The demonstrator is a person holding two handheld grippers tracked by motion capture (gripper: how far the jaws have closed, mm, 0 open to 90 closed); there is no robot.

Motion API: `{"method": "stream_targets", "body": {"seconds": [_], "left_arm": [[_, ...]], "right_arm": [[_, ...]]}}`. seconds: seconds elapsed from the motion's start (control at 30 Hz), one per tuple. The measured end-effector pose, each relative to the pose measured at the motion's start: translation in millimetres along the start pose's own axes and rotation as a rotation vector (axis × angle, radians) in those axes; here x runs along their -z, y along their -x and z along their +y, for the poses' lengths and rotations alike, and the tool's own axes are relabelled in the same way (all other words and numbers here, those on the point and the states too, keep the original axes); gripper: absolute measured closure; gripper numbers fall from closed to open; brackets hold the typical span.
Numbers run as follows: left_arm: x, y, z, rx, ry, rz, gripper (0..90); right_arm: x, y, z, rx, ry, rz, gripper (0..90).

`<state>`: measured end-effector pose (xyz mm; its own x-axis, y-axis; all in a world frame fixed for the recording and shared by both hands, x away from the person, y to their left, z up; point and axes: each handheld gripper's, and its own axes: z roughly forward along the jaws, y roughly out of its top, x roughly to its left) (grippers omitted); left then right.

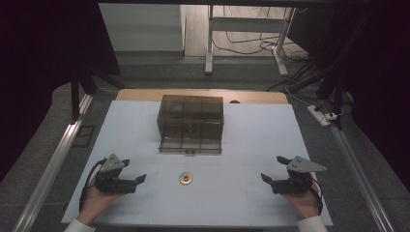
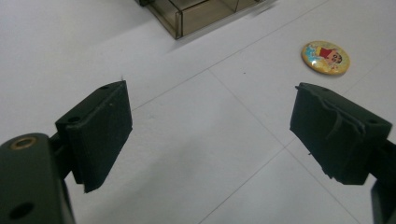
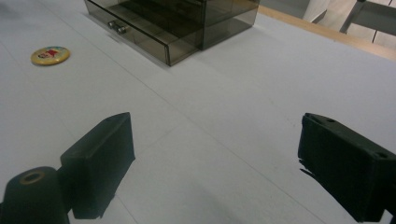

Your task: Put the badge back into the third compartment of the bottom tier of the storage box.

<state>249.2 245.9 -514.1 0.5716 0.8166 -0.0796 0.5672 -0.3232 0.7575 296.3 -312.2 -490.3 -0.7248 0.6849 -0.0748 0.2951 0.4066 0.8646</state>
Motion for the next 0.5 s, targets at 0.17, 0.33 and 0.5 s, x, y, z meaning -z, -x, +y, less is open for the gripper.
{"method": "stream_targets", "body": {"seconds": [0.17, 0.33, 0.5], "left_arm": [[2.6, -1.7, -2.8, 0.011, -0.001, -0.004, 12.7], [4.5, -1.5, -3.2, 0.007, 0.000, 0.000, 12.4], [3.7, -1.9, -3.1, 0.009, -0.005, 0.006, 12.2]], "right_arm": [[-5.2, 0.4, -2.3, -0.004, -0.020, 0.006, 10.6], [-6.6, -0.6, -1.9, 0.003, -0.026, 0.004, 10.8], [-6.3, 0.2, -2.2, -0.005, -0.018, 0.002, 11.1]]}}
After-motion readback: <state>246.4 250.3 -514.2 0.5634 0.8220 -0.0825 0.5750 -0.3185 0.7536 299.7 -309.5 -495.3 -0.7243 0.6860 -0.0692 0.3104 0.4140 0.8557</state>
